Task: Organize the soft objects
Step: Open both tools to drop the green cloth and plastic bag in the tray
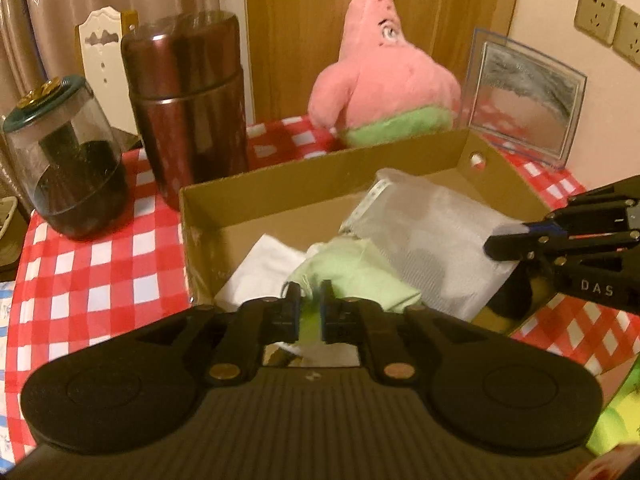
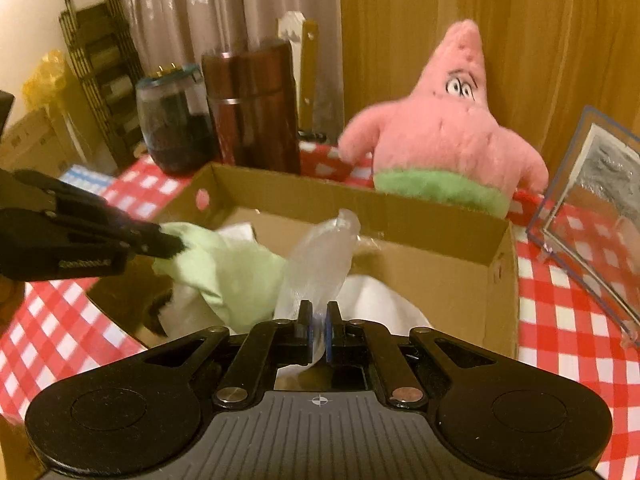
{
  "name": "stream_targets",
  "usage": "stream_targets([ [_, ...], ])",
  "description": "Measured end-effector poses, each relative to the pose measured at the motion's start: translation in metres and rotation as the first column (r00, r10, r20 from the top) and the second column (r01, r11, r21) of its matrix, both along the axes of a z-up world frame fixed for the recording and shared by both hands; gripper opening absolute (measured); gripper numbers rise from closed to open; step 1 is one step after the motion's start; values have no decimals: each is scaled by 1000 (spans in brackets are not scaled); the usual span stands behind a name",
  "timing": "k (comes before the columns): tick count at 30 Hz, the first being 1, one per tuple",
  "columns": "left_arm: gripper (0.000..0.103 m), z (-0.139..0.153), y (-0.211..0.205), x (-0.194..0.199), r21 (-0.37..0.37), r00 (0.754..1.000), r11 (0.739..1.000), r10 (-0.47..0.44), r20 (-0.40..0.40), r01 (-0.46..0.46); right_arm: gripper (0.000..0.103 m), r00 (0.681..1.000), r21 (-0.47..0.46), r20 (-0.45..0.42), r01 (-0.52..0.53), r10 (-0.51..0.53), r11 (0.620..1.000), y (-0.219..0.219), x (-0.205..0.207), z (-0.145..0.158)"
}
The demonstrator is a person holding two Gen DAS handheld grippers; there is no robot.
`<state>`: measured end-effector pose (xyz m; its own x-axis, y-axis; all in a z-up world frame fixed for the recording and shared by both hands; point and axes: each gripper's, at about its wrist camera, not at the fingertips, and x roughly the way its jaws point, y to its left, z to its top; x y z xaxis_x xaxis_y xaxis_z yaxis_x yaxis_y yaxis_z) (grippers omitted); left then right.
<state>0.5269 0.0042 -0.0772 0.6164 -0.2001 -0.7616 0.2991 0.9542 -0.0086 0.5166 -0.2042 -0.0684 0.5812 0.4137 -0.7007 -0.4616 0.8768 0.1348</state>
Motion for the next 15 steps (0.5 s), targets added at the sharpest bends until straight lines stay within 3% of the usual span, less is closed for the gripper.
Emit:
stream_targets([
  [3, 30, 2, 4, -3, 0, 1000, 1000, 14, 5, -14, 7, 1000, -26, 2, 13, -13, 1000, -1, 0, -4],
  [5, 33, 5, 6, -6, 3, 1000, 1000, 21, 12, -21, 32, 1000, -48, 17, 16, -15, 999, -1, -2, -4],
  [6, 34, 6, 8, -8, 2, 1000, 1000, 24, 11, -24, 62, 999, -59, 29, 16, -15, 998, -1, -4, -3],
  [7, 34, 7, 9, -9, 0, 1000, 1000, 28, 9, -28, 76, 999, -65, 37, 19, -16, 998, -2, -6, -2],
  [15, 42, 24, 13, -30, 18, 999, 999, 31, 34, -32, 76, 996, -50, 83, 42, -38, 998, -9, -25, 18],
])
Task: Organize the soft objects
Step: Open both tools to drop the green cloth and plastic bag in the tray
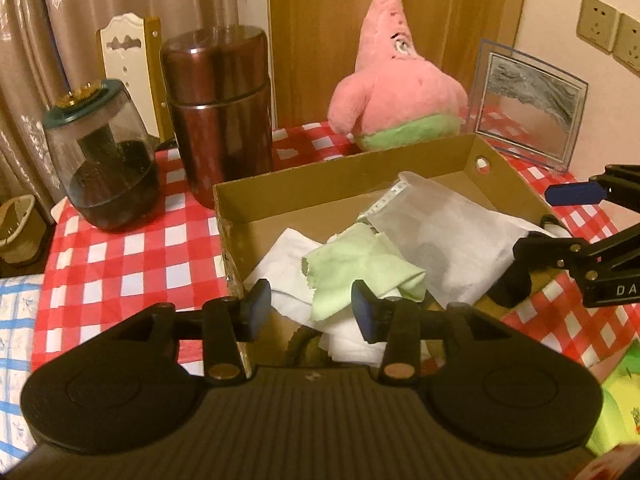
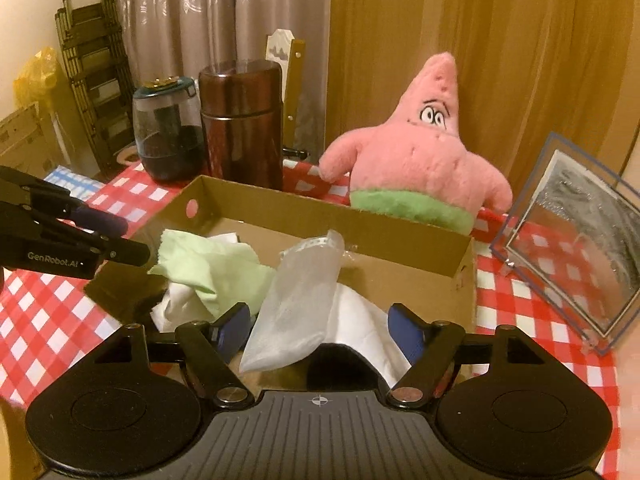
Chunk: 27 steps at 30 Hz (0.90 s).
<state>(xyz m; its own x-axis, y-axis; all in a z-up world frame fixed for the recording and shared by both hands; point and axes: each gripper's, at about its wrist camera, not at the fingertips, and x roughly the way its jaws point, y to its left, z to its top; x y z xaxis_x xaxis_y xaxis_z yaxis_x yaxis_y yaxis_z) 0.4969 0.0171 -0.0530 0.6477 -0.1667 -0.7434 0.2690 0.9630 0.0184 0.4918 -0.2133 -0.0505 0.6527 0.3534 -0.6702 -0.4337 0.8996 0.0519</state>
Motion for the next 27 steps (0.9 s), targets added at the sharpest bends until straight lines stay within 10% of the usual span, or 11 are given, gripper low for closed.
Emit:
stream_targets([
  [27, 71, 83, -2, -110, 10, 996, 1000, -4, 85, 3, 76, 999, 20, 23, 31, -31, 999, -20, -111, 77],
])
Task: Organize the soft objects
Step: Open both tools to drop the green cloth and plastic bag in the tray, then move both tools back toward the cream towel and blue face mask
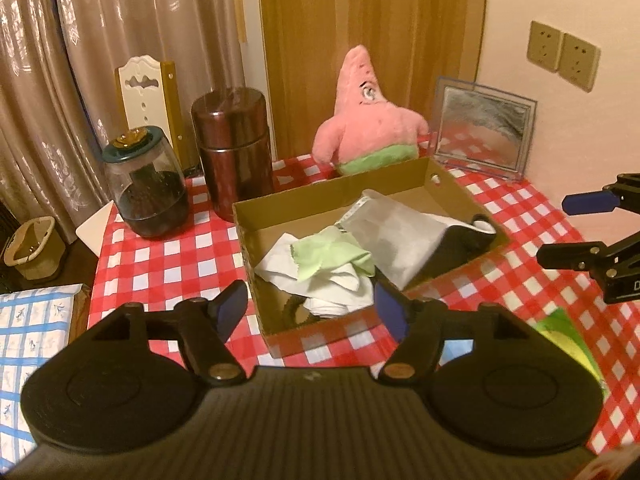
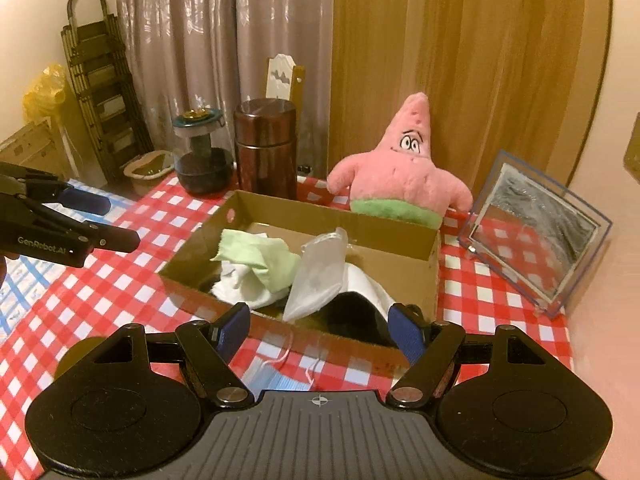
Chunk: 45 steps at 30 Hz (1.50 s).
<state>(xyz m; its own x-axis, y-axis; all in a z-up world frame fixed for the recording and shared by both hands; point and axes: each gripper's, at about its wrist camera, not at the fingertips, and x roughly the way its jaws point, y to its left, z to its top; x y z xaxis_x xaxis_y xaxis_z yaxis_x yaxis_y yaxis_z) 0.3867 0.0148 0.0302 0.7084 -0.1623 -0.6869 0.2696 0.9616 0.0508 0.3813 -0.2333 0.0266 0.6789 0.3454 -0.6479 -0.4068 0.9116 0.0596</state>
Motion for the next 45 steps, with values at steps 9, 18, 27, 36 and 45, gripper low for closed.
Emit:
stream_targets([
  [9, 87, 25, -2, -69, -6, 997, 1000, 7, 77, -6, 76, 1000, 37, 8, 22, -23, 999, -10, -60, 24],
  [18, 92, 34, 8, -140, -20, 992, 999, 37, 117, -34, 76, 999, 54, 17, 42, -43, 998, -16, -124, 28],
  [27, 93, 15, 1, -198, -4, 994, 1000, 18, 105, -18, 76, 997, 83, 2, 70, -71, 994, -19, -182, 13],
  [36, 92, -37, -11, -228, -57, 1000, 998, 7, 15, -6, 76, 994, 92, -27, 108, -106, 990, -19, -219, -8],
  [45, 76, -87, -36, -219, -44, 997, 997, -72, -38, 70, 75, 989, 95, -28, 149, -147, 984, -20, -233, -25],
])
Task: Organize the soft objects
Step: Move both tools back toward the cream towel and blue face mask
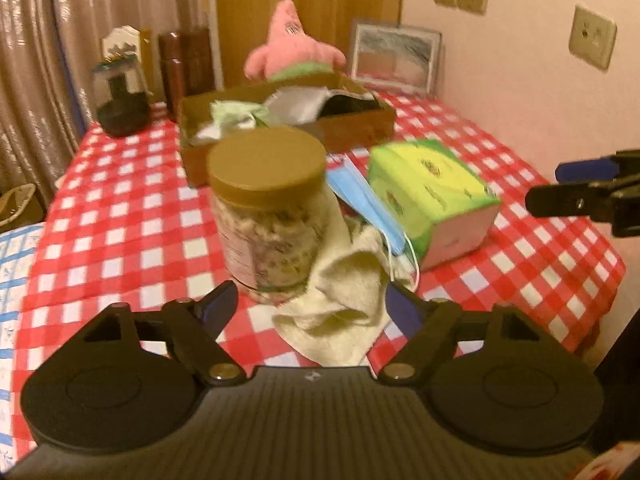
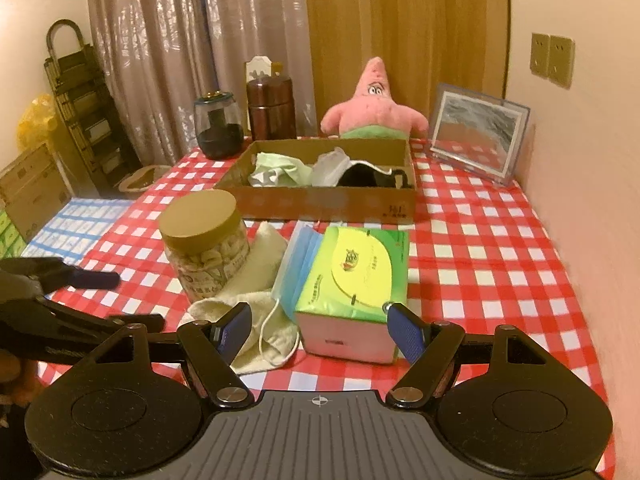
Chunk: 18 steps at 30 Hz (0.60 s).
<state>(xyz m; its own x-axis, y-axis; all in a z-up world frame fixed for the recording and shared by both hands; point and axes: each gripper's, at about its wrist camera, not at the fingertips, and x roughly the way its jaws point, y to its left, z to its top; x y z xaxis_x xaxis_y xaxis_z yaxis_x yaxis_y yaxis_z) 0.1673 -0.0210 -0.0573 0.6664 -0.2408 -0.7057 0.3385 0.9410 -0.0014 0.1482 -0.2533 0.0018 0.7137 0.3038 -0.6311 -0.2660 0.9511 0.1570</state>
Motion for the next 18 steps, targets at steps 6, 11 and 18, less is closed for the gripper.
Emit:
stream_targets([
  [6, 73, -29, -14, 12, -8, 999, 999, -36, -36, 36, 75, 1000, -2, -31, -2, 2, 1000, 3, 4, -17],
  [11, 68, -46, -20, 23, -22, 998, 999, -42, -53, 41, 75, 999, 0, -36, -2, 2, 1000, 5, 8, -26],
  [18, 58, -59, -23, 39, -36, 998, 999, -35, -58, 33, 75, 999, 9, -42, 17, -17, 1000, 3, 11, -35],
])
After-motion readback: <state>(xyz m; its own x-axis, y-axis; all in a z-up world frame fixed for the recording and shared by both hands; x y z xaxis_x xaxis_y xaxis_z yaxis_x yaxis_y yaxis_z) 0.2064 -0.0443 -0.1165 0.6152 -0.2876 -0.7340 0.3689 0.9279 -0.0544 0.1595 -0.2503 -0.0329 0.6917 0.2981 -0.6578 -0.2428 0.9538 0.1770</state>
